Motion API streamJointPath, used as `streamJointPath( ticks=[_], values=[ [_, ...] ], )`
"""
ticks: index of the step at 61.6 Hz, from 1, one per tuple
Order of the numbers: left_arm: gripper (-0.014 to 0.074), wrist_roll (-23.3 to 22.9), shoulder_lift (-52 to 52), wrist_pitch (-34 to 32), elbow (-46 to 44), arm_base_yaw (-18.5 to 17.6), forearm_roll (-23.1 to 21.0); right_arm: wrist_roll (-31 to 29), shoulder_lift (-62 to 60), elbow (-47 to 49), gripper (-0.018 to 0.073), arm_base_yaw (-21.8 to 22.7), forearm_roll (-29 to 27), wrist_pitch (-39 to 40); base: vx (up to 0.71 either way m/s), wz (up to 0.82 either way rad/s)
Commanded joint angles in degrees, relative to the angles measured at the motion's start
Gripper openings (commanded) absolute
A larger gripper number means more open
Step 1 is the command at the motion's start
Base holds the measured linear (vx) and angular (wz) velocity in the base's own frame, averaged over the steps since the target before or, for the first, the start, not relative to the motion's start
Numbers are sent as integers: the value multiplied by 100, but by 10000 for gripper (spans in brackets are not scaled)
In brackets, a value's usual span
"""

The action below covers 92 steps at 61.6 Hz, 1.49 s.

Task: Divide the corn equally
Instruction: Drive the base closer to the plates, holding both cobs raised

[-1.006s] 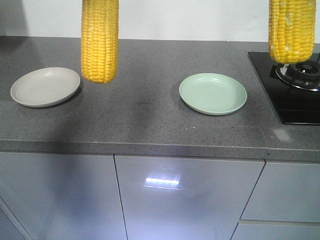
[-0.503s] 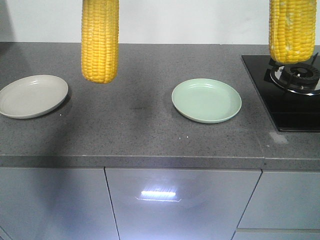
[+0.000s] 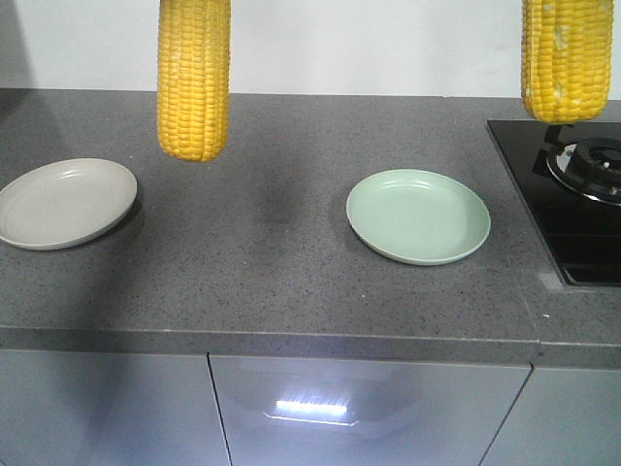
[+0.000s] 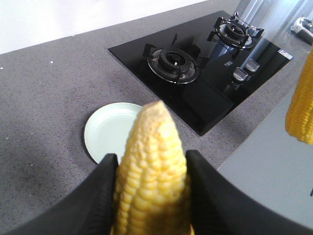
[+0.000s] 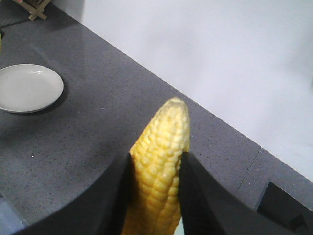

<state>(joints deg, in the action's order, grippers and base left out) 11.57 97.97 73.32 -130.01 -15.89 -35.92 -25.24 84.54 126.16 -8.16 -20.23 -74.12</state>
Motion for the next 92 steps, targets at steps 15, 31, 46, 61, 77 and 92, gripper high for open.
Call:
streamJointPath(
  ticks=[15,31,46,61,77,92],
  values=[
    [-7,-57,-248,-159,-124,-29,-244,3,-153,96,-4,27,-86,26,8,4],
    [-7,-57,-248,-159,-124,-29,-244,3,-153,96,-4,27,-86,26,7,4],
    [-7,-57,-248,-159,-124,-29,-244,3,-153,96,-4,27,-86,26,6,3],
    [-7,-57,-248,-159,-124,-29,-244,3,-153,96,-4,27,-86,26,6,2],
    [-7,-57,-248,-159,-124,-29,-244,3,-153,96,-4,27,-86,26,6,-1],
    [-7,-57,-248,-159,-124,-29,-244,3,-153,96,-4,27,-86,26,6,-4]
  ],
)
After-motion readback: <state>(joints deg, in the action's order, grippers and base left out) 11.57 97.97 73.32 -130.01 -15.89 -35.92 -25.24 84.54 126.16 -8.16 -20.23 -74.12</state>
